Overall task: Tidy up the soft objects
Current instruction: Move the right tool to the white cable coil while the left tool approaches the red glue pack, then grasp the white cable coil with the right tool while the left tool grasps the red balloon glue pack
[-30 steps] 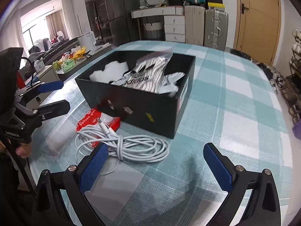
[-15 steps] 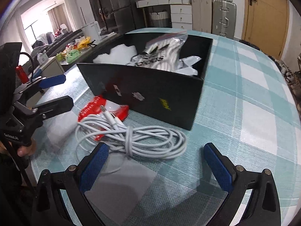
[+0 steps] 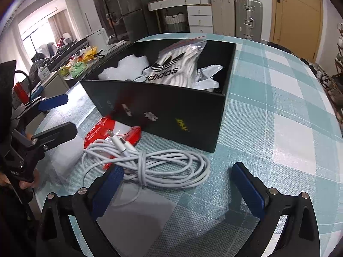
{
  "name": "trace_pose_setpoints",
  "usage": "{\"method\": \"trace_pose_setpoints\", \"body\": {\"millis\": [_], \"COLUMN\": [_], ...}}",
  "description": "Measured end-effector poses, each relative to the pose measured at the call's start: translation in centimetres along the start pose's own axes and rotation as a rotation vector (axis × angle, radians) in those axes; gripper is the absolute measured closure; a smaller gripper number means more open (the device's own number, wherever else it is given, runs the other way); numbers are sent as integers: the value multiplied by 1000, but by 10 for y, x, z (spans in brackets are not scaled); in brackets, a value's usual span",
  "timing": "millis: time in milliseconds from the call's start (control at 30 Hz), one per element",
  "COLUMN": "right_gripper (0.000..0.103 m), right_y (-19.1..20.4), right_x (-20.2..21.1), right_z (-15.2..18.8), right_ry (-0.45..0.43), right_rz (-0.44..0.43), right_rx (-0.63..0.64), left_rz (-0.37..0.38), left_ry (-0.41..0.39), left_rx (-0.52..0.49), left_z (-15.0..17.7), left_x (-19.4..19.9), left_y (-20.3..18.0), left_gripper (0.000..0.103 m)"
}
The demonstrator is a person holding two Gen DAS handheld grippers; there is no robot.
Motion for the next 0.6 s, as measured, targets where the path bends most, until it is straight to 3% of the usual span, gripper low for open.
{"method": "trace_pose_setpoints", "body": {"millis": [200, 333, 600], "right_gripper": [1, 23, 26], "right_y": [-1, 5, 6], "right_x": [-2, 1, 6], "right_z": [-2, -1, 2], "right_ry": [-3, -15, -9], "right_rz": [8, -44, -64], "right_rx": [-11, 9, 29], "left_rz": [-1, 2, 3], "left_ry": [1, 2, 2], "left_rx": [6, 8, 7], "left_z": [1, 1, 0], "left_x": [-1, -1, 0], "left_y": [2, 1, 0], "left_gripper": [0, 0, 0]}}
Point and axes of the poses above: each gripper's, at about its wrist camera, not at the fingertips, and x roughly against the way its jaws point, y to its left, z to its underside, the point moved 5 cm from there along -x, roughly the way its jaws point
